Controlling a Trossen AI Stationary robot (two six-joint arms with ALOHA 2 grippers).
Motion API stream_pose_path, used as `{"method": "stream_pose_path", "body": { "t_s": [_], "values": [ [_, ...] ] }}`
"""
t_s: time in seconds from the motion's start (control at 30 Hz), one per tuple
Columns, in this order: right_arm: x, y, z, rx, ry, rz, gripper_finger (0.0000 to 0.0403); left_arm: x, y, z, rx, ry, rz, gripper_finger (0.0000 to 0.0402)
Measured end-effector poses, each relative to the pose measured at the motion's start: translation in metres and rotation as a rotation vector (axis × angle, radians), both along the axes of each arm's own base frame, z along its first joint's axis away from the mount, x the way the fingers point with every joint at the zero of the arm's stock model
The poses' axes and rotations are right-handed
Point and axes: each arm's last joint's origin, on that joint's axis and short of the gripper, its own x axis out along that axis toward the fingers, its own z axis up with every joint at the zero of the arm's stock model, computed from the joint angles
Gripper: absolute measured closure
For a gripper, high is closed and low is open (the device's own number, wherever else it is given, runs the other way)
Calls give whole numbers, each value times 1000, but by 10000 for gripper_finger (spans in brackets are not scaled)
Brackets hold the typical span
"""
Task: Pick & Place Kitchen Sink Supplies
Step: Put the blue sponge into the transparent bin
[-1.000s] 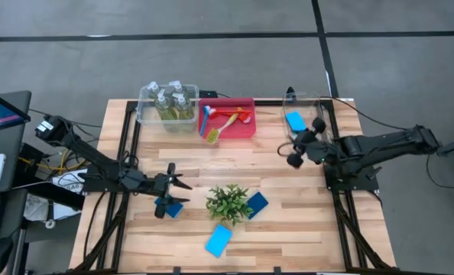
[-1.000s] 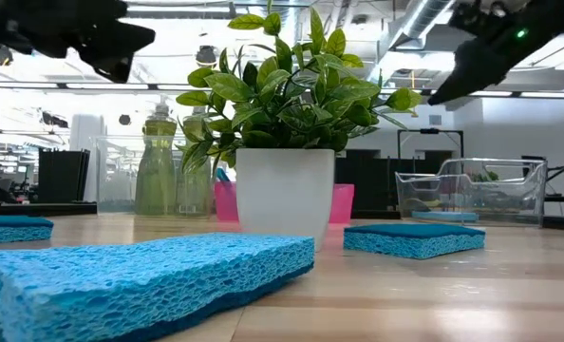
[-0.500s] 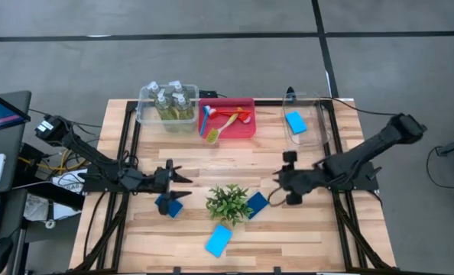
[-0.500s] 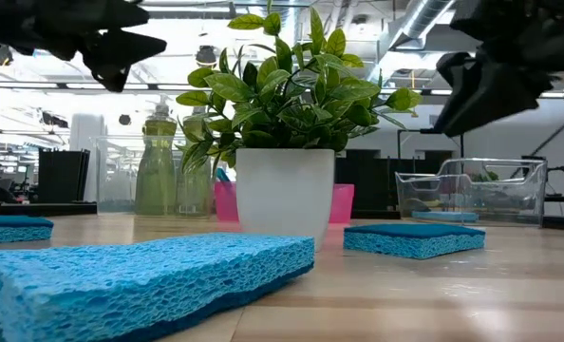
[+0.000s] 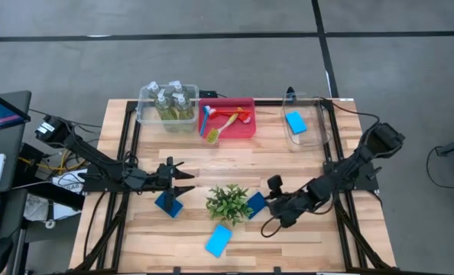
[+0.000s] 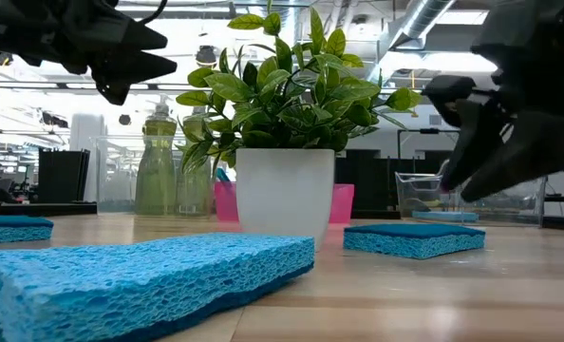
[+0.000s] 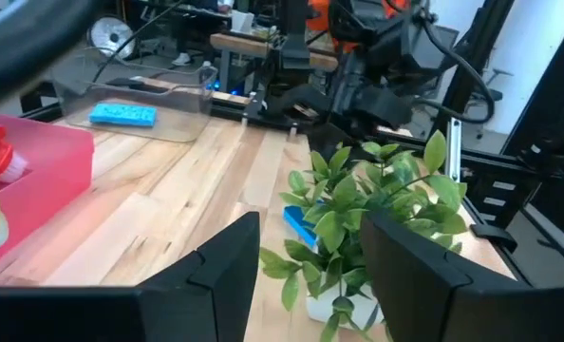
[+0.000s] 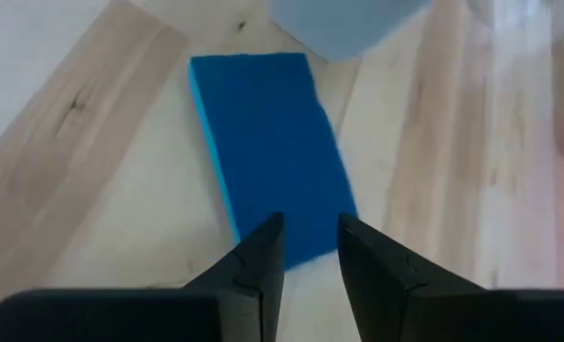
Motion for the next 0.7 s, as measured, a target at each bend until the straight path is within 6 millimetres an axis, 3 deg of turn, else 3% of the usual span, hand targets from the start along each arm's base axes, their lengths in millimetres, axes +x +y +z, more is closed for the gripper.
{"method": "stream_pose_path", "body": {
  "t_s": [0.37,0.7],
  "values": [
    [15,11,-26,-14,19,51,310,1,0,0,0,-1,3,216],
    [19,13,-36,-26,44,60,310,1,0,-1,1,-1,3,216]
  ]
}}
